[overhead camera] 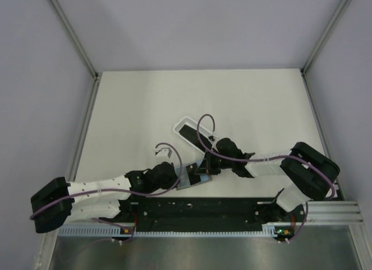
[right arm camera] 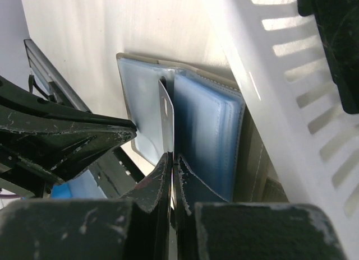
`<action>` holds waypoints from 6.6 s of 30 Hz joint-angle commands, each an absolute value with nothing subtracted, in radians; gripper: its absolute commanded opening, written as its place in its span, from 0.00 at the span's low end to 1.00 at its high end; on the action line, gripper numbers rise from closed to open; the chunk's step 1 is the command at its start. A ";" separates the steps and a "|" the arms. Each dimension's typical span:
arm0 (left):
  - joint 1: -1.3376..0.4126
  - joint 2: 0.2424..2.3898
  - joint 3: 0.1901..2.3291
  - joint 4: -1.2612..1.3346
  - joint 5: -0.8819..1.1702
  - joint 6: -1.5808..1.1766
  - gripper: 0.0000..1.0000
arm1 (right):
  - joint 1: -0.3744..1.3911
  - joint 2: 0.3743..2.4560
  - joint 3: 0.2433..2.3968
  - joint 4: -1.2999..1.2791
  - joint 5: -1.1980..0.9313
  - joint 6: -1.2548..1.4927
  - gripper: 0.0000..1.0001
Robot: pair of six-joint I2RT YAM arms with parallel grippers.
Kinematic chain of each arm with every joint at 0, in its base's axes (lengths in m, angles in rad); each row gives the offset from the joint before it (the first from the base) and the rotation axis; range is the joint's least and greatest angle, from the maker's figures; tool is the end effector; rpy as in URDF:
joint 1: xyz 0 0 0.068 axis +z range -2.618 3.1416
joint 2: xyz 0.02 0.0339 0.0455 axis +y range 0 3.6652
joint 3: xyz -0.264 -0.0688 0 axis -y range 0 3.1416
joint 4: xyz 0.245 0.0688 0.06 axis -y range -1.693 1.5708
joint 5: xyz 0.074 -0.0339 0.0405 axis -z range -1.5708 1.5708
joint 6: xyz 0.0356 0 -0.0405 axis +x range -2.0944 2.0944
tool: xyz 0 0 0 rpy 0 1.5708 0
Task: Put the credit cards into the card holder
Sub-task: Insert the credit card into the card holder, then pick up the credit card from the storage box.
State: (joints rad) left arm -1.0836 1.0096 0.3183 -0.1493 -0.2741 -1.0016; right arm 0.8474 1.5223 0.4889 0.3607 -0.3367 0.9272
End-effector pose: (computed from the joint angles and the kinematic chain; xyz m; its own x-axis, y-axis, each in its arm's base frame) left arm 0.0922 -0.1534 0.1464 -0.8333 -0.1592 -0.5294 0.1191 0.8834 -0.4532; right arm 0.1688 0.2089 0.1304 -0.9503 0.0646 -0.3047 -0.1972 0.6323 0.7492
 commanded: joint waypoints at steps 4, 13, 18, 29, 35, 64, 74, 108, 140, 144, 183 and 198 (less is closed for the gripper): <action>-1.088 1.022 0.276 -0.267 -0.273 -0.999 0.00 | 0.841 1.578 0.522 0.387 -0.360 0.934 0.00; -1.088 1.031 0.278 -0.261 -0.268 -0.999 0.00 | 0.841 1.609 0.541 0.391 -0.379 0.913 0.00; -1.086 1.032 0.276 -0.259 -0.268 -1.003 0.00 | 0.841 1.631 0.580 0.367 -0.373 0.887 0.00; -1.086 1.032 0.279 -0.258 -0.268 -1.003 0.00 | 0.841 1.683 0.555 0.465 -0.442 0.926 0.00; -1.086 1.032 0.282 -0.250 -0.265 -1.003 0.00 | 0.850 1.697 0.529 0.521 -0.454 0.954 0.00; -1.086 0.932 0.319 -0.405 -0.301 -1.040 0.03 | 0.884 1.714 0.538 0.454 -0.373 0.937 0.00; -1.088 0.986 0.344 -0.379 -0.287 -1.017 0.00 | 0.930 1.710 0.636 0.315 -0.344 0.885 0.05; -1.088 1.035 0.367 -0.307 -0.267 -0.988 0.00 | 0.939 1.563 0.828 -0.190 -0.054 0.658 0.00; -1.088 1.178 0.387 -0.212 -0.216 -0.965 0.00 | 0.988 1.579 0.792 -0.071 -0.155 0.696 0.00; -1.088 1.174 0.388 -0.230 -0.218 -0.968 0.00 | 0.988 1.537 0.787 -0.086 -0.135 0.695 0.00; -1.086 0.952 0.439 -0.284 -0.308 -0.900 0.00 | 0.977 1.356 0.807 -0.224 -0.058 0.592 0.00; -1.086 1.064 0.411 -0.178 -0.256 -0.902 0.00 | 0.979 1.560 0.838 -0.155 -0.087 0.618 0.00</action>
State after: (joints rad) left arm -1.0847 1.0416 0.4053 -0.2417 -0.2691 -0.9138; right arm 0.9730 1.5341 0.7761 -0.2016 -0.0807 0.6132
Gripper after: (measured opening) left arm 0.012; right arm 0.003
